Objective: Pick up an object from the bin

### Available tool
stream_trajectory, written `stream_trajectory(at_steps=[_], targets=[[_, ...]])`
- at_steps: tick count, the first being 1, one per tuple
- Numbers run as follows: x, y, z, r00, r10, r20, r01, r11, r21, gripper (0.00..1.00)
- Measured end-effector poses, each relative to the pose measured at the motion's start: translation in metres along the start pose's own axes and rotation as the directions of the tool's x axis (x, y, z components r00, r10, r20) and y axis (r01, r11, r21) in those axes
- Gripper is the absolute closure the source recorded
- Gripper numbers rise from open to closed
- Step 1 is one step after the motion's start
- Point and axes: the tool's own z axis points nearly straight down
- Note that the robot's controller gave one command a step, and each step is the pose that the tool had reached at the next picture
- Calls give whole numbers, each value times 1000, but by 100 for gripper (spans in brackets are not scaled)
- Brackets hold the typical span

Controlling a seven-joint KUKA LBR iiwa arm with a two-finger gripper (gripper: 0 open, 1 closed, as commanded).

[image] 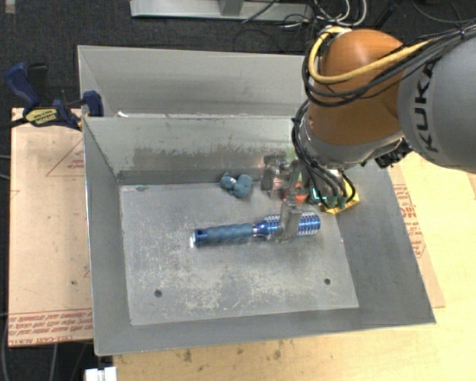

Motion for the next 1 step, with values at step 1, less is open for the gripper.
stream_trajectory(at_steps=[1], targets=[[-1,-47,169,992,121,17,-121,993,-5,0]])
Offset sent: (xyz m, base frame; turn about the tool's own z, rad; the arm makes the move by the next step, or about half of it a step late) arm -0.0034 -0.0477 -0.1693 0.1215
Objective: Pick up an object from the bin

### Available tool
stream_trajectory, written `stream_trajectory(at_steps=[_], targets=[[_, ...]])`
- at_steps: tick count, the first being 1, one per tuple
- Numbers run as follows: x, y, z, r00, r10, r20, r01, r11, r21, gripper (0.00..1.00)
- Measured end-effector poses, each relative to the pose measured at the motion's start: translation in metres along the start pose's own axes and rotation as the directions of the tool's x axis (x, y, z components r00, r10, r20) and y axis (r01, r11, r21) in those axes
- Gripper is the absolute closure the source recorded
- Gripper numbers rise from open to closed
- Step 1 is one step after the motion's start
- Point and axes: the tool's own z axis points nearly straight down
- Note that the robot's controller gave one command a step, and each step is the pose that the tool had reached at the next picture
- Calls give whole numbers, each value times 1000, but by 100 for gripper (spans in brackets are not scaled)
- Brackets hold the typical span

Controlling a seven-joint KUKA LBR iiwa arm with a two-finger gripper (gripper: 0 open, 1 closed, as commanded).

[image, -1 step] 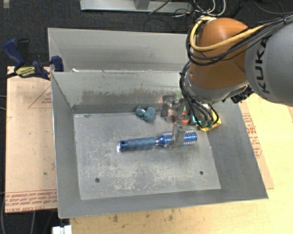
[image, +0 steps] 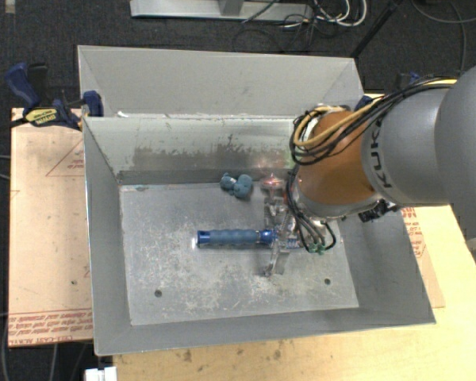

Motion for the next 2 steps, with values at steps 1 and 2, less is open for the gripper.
stream_trajectory(at_steps=[1,2], targets=[[-3,1,-3,1000,0,11,0,1000,-2,0],[-5,2,-4,1000,1,16,-1,1000,-4,0]])
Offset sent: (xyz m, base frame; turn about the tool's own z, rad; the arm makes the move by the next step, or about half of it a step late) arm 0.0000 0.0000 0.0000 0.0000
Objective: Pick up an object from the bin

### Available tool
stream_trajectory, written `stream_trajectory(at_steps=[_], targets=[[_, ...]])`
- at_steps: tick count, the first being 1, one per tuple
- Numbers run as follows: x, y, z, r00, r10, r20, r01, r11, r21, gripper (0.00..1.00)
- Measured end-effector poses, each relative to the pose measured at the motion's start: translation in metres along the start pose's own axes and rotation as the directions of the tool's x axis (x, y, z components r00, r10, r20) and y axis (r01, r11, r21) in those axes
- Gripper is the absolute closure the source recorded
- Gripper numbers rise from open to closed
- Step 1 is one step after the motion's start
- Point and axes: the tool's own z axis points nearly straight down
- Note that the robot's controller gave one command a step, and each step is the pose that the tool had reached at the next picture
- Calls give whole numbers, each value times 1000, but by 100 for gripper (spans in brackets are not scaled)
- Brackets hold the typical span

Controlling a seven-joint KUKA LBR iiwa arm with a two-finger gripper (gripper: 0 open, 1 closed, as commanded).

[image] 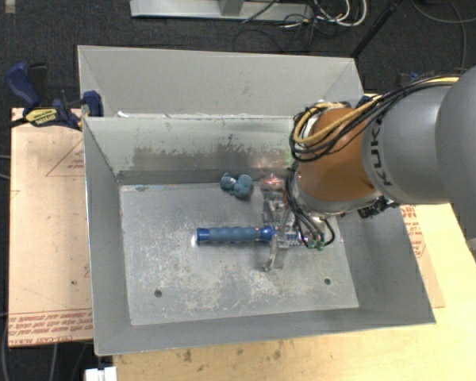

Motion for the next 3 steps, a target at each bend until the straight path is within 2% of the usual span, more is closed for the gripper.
stream_trajectory(at_steps=[2,3], targets=[[-2,1,-1,1000,3,7,-3,1000,-3,0],[-2,1,-1,1000,3,5,-3,1000,-3,100]])
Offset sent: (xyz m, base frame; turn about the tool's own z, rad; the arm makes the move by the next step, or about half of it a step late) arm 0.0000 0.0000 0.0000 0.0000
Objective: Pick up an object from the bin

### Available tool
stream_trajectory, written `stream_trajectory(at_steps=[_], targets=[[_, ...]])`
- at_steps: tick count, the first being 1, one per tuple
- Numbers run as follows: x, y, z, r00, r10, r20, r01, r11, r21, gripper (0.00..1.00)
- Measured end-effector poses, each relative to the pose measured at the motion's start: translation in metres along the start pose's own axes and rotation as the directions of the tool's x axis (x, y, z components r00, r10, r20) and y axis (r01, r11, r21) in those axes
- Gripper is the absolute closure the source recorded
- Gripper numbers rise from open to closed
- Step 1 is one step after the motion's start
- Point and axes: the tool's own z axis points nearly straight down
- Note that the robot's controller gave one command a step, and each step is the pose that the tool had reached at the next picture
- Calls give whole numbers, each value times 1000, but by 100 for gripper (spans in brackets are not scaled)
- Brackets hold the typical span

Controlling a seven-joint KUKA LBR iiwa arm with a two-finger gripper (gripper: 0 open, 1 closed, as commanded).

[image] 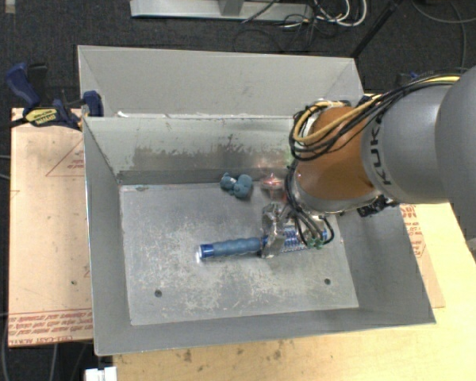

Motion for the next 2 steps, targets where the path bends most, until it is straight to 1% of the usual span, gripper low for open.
stream_trajectory(at_steps=[1,2], targets=[[-5,2,-80,1000,-2,-23,2,1000,10,100],[-7,3,-126,1000,-3,-25,4,1000,10,100]])
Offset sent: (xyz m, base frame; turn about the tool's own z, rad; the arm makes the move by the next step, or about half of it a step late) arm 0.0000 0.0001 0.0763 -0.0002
